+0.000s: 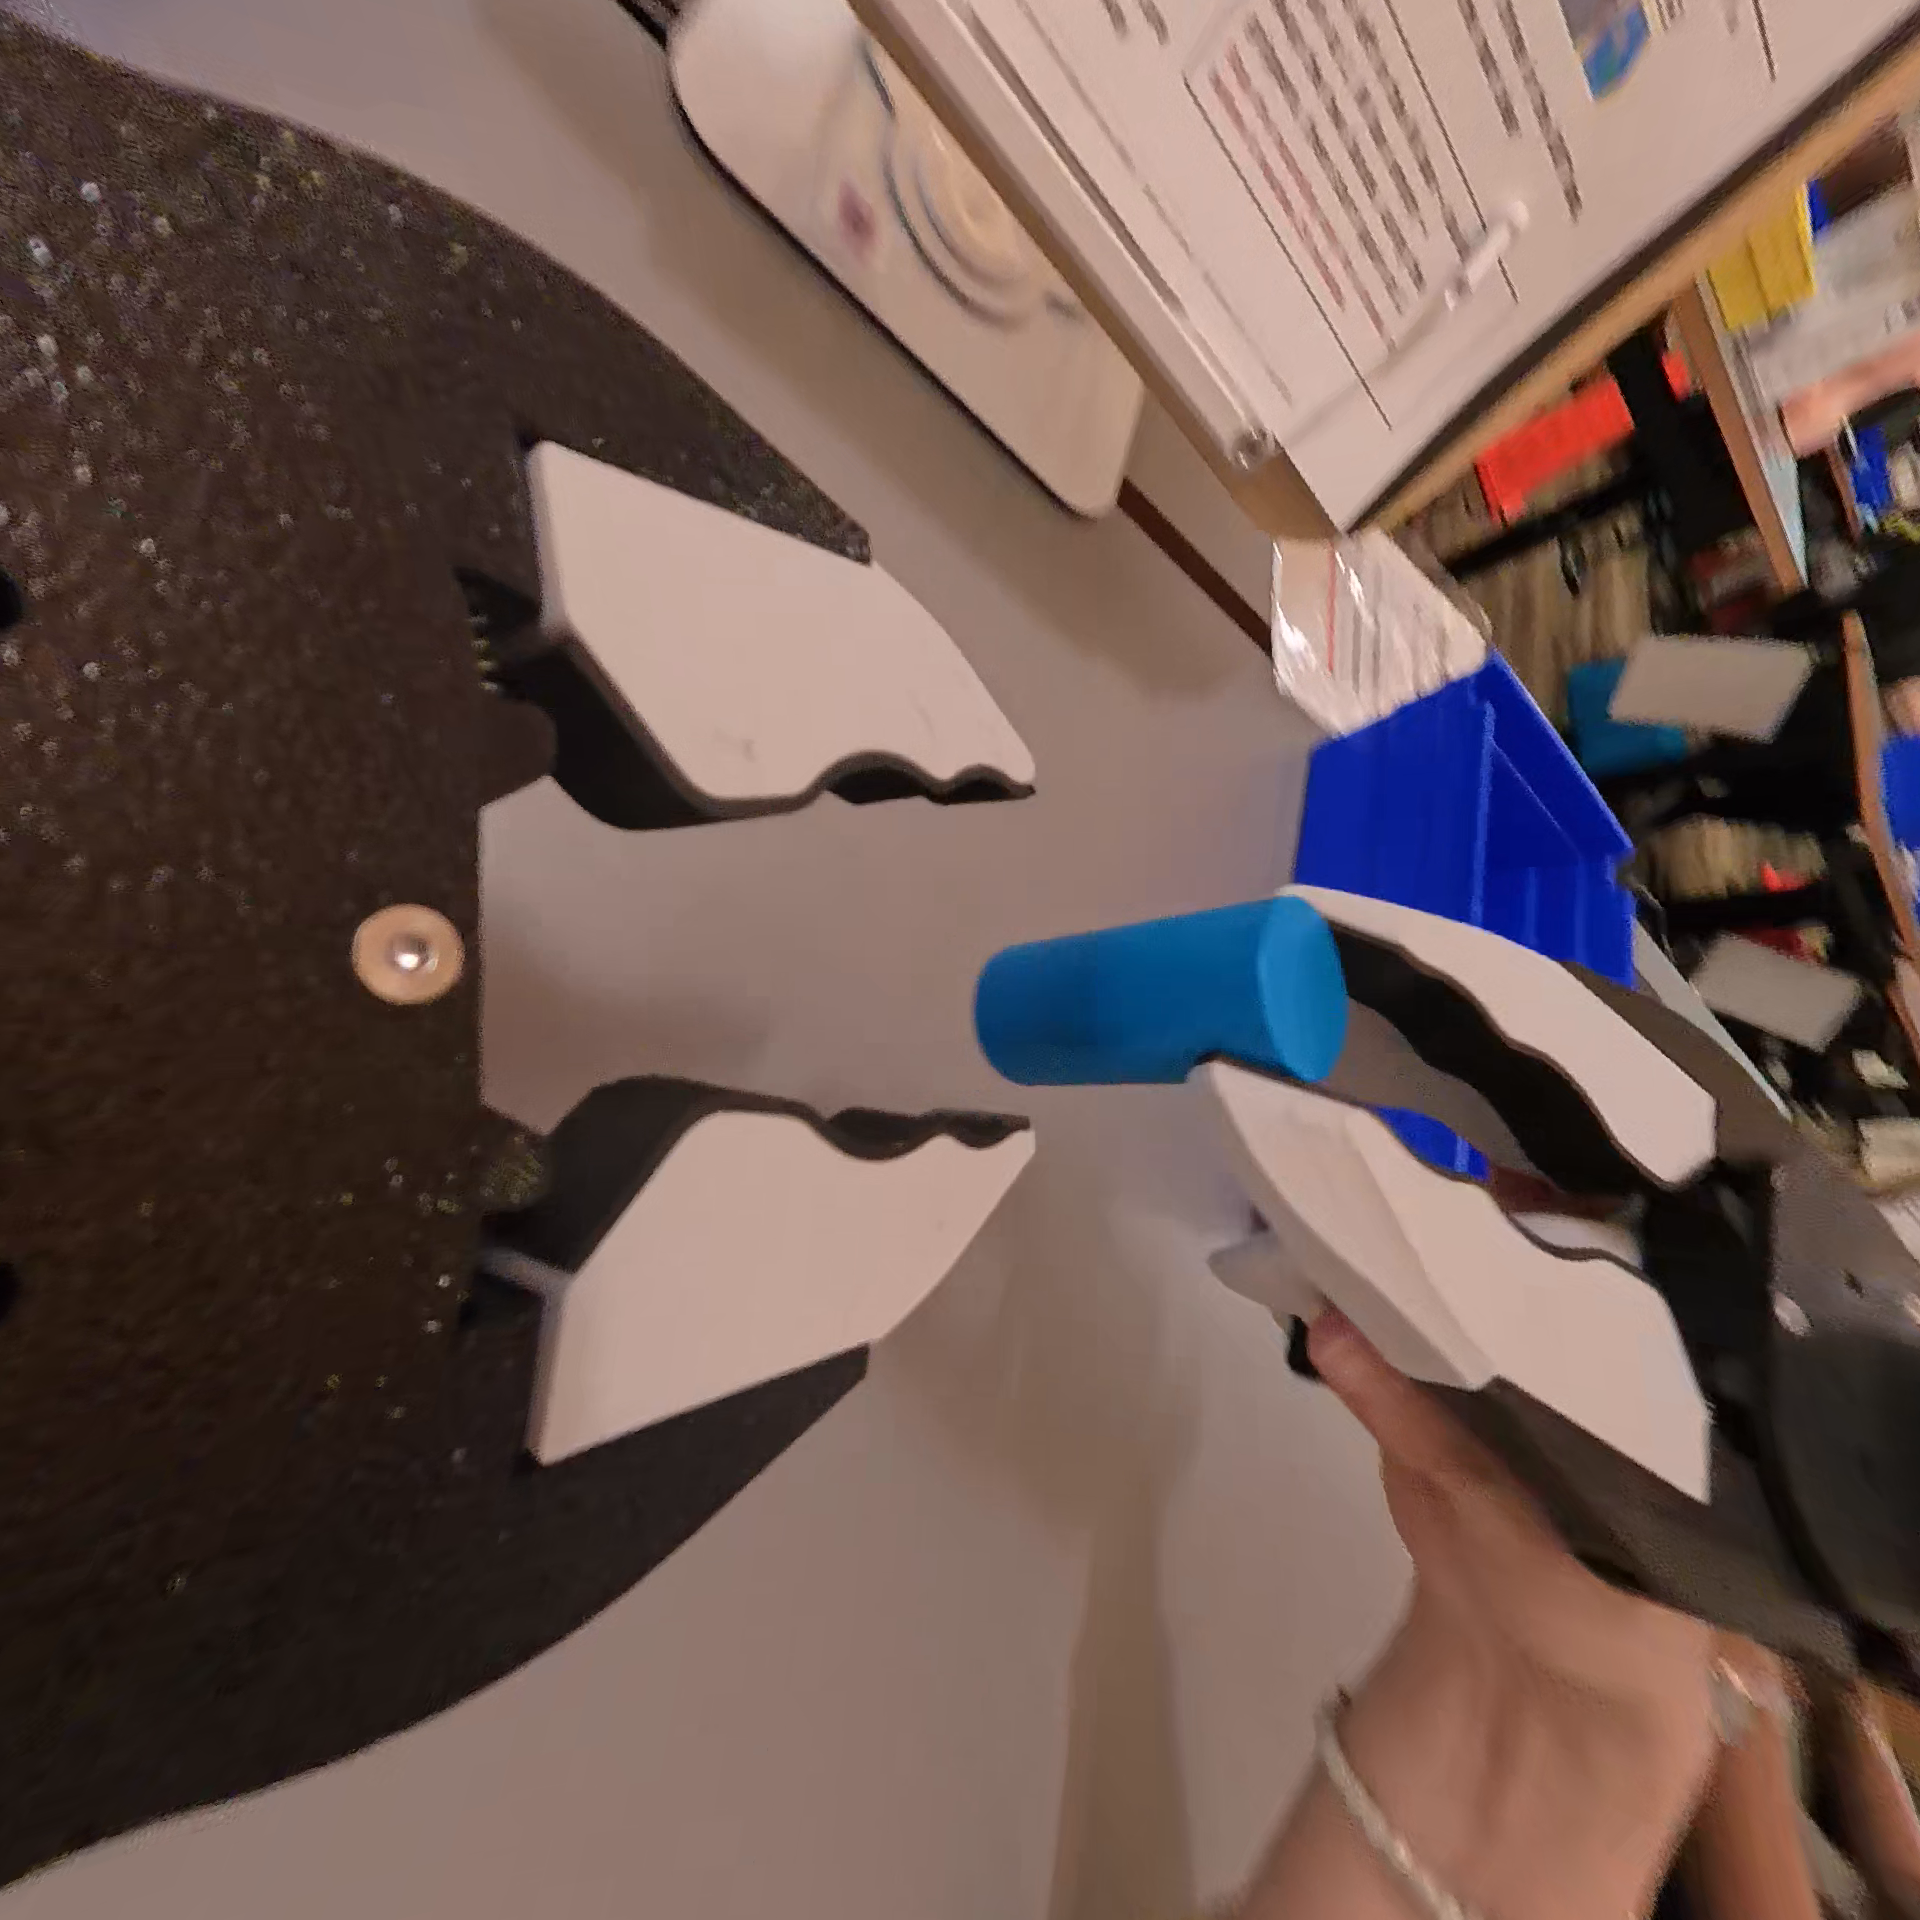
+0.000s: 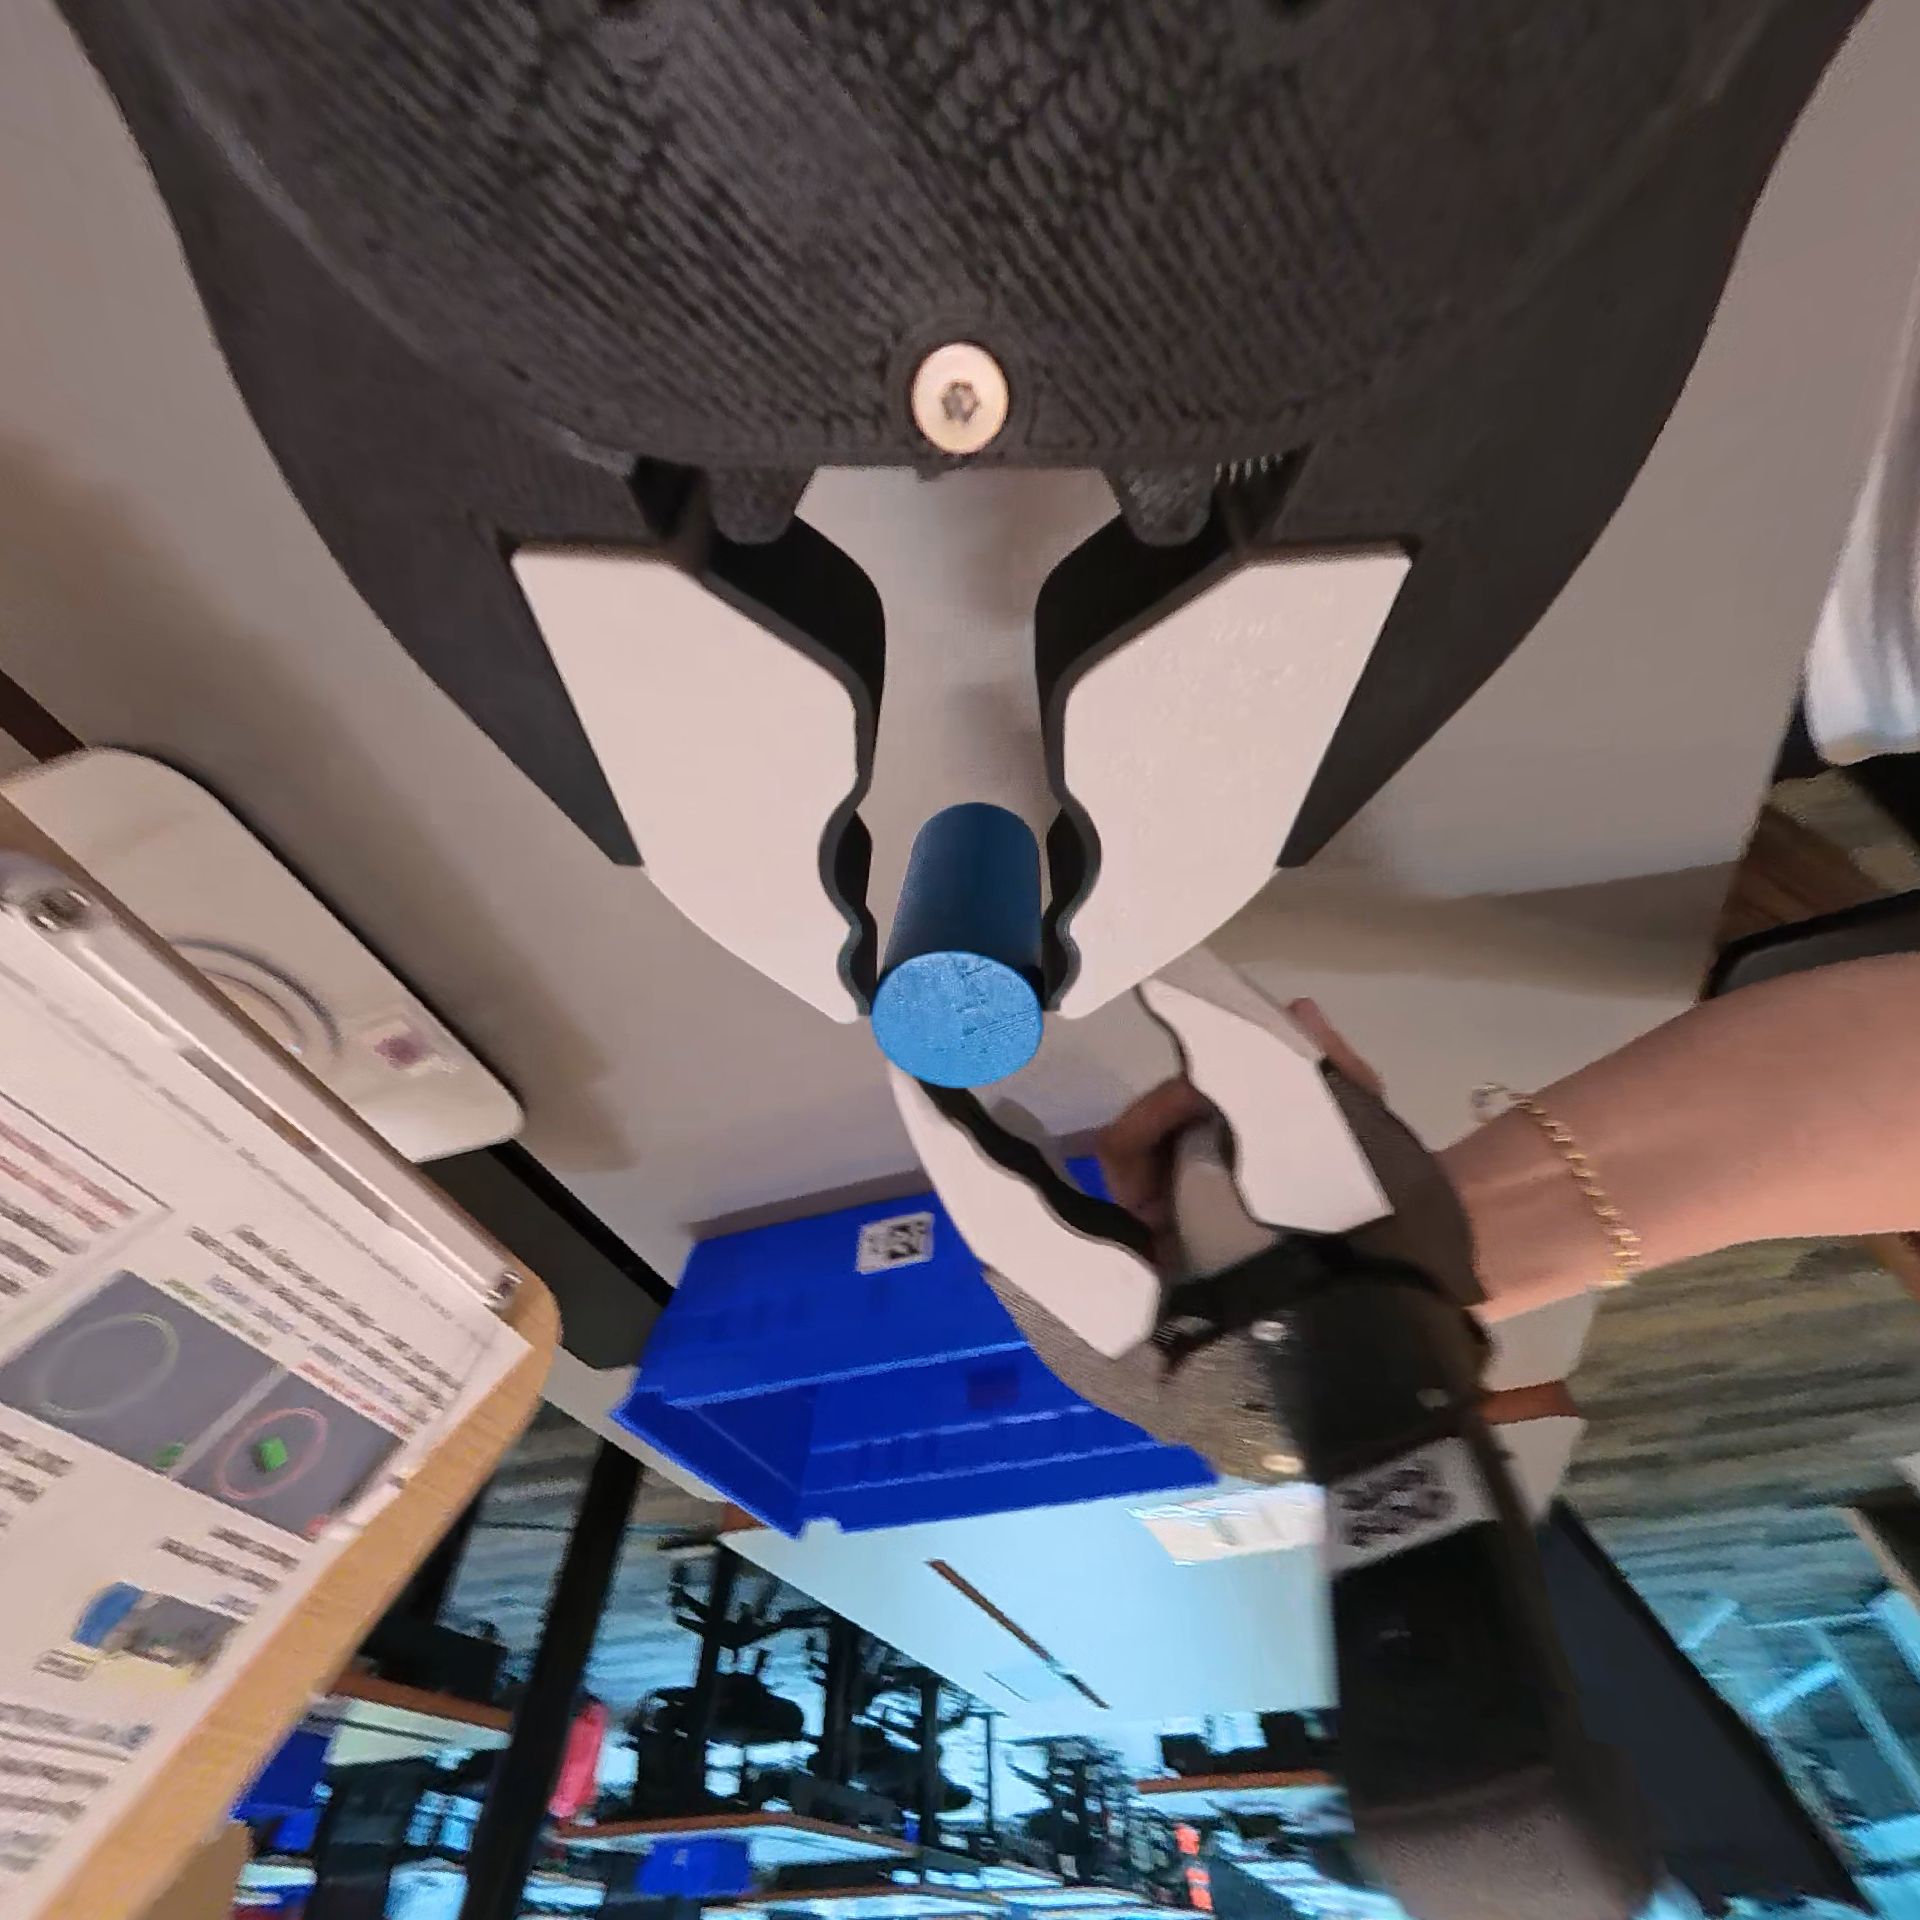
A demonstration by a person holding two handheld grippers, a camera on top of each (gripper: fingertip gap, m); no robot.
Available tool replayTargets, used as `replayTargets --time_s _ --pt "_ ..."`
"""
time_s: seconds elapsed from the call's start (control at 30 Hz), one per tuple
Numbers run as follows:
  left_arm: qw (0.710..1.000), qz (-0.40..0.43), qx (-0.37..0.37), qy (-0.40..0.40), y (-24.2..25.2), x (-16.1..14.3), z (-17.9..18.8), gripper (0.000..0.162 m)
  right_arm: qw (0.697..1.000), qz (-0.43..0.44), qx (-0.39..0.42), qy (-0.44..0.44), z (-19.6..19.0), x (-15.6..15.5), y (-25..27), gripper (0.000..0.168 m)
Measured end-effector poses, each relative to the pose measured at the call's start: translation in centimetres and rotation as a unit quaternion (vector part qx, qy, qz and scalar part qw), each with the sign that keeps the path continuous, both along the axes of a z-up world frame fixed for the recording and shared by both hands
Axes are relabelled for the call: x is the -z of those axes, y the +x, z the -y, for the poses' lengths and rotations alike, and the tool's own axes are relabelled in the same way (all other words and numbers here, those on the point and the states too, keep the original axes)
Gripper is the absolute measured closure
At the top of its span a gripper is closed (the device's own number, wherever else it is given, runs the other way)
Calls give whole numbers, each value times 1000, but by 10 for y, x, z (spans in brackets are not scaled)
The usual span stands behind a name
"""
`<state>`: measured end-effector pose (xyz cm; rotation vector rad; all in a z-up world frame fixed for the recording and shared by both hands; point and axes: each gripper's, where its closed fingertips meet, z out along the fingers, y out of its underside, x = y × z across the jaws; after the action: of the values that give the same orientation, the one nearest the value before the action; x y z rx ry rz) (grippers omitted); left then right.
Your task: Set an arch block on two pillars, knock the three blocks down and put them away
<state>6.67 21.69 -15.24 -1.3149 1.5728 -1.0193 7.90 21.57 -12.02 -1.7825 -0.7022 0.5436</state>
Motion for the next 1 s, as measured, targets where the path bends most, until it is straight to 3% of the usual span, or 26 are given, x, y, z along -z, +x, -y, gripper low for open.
replayTargets --time_s 0.13,0.5,1.0 --pt "998 -28 -47 42 -7 15 -10 98 997 27 68 -22 -22 30 33 137" --pt "998 -12 -53 -9 -19 26 0 106 986 36 149 -73 -51 102 69 137" --pt "999 -7 -48 -14 -21 27 0 109 985 66 146 -62 -52 118 70 137"
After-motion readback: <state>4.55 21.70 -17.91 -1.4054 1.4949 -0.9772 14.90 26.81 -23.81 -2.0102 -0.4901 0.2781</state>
